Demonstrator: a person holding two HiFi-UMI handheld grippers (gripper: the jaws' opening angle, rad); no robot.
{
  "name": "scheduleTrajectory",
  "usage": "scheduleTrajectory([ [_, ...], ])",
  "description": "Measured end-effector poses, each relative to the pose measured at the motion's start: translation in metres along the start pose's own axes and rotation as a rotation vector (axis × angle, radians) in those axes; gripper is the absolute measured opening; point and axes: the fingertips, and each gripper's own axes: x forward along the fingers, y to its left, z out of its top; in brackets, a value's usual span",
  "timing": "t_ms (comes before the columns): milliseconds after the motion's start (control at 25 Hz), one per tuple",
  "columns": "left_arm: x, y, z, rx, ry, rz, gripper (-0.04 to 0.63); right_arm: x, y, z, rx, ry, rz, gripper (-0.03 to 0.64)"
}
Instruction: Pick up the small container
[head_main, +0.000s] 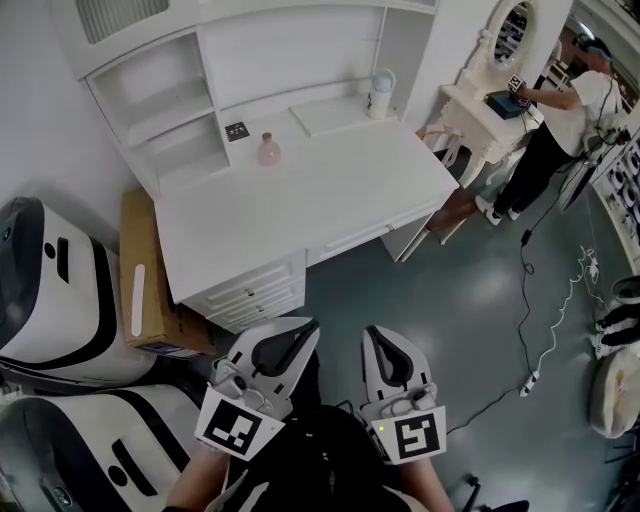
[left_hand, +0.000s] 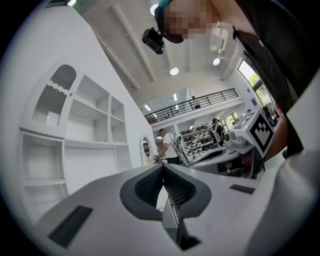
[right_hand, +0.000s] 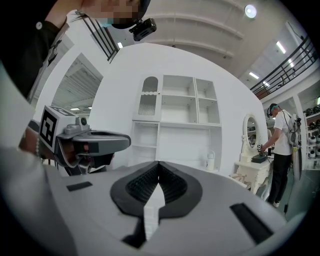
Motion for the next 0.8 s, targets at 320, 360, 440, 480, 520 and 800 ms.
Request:
scheduleTrajectory([
  [320, 0.033, 0.041, -0.015, -0.003, -0.007, 0.008, 0.0, 0.051, -0.02, -0.002, -0.027, -0.002, 0.027, 0.002],
  [360, 0.039, 0.049, -0.017, -0.003, -0.008, 0.011, 0.0, 0.059, -0.024, -0.003, -0.035, 0.005, 0.029, 0.002],
  [440, 0.051, 0.065, -0.021, -0.004, -0.012, 0.019, 0.0, 0.074, -0.032, -0.004, -0.04, 0.017, 0.033, 0.002],
  [480, 0.057, 0.072, -0.022, -0.007, -0.013, 0.023, 0.0, 0.082, -0.036, -0.004, -0.039, 0.021, 0.037, 0.002],
  [520, 0.062, 0.079, -0.024, -0.01, -0.015, 0.027, 0.0, 0.089, -0.04, -0.004, -0.041, 0.026, 0.042, 0.002],
  [800, 0.096, 0.129, -0.04, -0.027, 0.005, 0.045, 0.0, 0.148, -0.061, 0.0, -0.052, 0.041, 0.069, 0.002],
])
